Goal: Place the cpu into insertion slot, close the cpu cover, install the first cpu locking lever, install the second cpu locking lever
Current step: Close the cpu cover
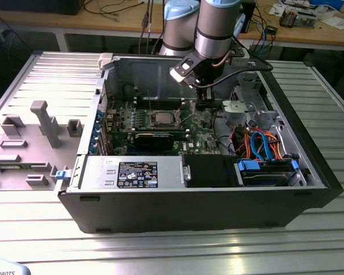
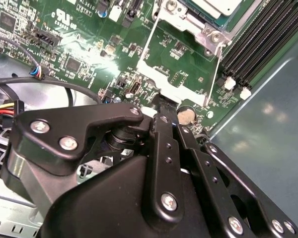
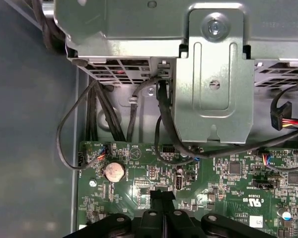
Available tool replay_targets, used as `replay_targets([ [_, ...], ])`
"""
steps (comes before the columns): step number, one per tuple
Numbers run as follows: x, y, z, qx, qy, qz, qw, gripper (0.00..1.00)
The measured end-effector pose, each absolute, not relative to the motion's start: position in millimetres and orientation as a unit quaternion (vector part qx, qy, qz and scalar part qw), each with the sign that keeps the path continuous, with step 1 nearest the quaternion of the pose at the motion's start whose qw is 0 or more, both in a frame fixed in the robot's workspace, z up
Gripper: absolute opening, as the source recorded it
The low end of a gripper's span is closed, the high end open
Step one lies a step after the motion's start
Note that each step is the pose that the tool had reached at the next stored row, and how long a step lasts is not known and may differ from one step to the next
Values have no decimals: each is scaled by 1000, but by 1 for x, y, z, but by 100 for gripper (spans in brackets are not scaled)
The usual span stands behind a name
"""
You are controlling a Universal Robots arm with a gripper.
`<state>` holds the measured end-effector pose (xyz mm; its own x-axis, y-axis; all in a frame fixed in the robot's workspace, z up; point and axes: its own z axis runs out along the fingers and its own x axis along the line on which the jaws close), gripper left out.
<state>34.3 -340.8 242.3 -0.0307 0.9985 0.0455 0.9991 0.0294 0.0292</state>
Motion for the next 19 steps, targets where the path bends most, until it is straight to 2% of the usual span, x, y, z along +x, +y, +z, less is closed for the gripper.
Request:
replay_targets([
  [19,4,-341,242,-696,-717,-27,7,11],
])
